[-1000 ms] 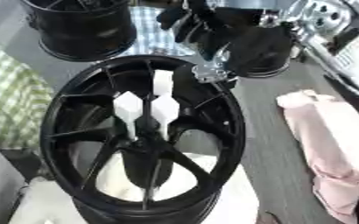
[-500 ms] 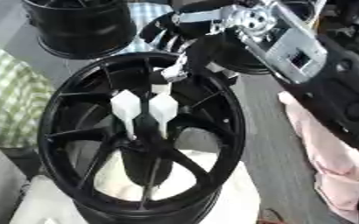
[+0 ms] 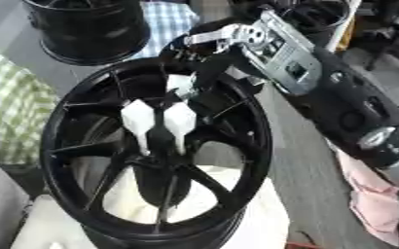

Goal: Pull the pin out of the wheel hub.

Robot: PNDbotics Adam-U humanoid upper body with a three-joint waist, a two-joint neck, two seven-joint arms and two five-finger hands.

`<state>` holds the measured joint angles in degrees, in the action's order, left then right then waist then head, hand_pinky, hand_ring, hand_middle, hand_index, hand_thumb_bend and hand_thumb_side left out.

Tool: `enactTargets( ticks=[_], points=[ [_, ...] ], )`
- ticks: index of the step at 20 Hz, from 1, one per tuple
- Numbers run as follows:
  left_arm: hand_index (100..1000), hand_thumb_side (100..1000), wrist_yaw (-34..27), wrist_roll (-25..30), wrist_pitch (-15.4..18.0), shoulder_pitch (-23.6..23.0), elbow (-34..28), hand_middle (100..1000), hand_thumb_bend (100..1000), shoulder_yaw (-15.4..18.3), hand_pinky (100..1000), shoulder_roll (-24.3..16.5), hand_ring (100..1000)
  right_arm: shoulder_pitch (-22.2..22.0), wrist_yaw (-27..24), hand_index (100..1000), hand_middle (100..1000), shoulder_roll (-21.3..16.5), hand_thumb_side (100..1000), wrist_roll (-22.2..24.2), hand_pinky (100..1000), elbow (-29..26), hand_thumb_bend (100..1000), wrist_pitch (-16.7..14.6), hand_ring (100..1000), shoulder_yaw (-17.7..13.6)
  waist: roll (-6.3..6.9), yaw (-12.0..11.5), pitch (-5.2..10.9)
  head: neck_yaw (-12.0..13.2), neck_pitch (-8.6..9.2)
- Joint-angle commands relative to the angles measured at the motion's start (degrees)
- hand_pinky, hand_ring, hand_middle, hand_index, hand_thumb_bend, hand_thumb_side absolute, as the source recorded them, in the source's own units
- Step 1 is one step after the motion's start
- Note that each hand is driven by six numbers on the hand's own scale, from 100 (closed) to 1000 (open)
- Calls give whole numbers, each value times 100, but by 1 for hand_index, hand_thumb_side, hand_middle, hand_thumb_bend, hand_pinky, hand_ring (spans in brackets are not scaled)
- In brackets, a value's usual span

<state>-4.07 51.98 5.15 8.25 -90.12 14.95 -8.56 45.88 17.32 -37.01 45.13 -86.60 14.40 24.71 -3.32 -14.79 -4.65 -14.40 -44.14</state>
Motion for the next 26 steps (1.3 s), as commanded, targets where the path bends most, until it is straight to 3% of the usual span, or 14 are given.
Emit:
enactTargets(
  ticks=[1,13,17,22,26],
  points=[
    [708,862,-33,-1,-17,98,-128,508,100,-48,519,-21,215,117,227,935,882,-50,385,-64,845,132,414,-49,893,-73,37,-19,40,-49,85],
    [708,861,-52,-1,-10,122,-121,508,100,-100,519,3,216,117,560,869,799,137,381,44,778,574,385,-155,812,-2,69,-48,32,-52,71],
    [708,861,-59,-1,-29,129,-127,508,100,-105,519,11,219,102,616,831,733,175,362,13,723,652,355,-192,752,-3,70,-62,36,-60,92],
    [708,862,-61,-1,-61,136,-136,507,100,-107,519,17,222,94,594,683,540,196,324,-165,592,659,269,-246,585,-19,62,-72,39,-62,102],
    [708,863,-51,-1,-75,133,-137,507,100,-111,518,17,223,107,456,642,495,154,320,-454,569,526,252,-262,551,-53,55,-73,49,-54,100]
  ],
)
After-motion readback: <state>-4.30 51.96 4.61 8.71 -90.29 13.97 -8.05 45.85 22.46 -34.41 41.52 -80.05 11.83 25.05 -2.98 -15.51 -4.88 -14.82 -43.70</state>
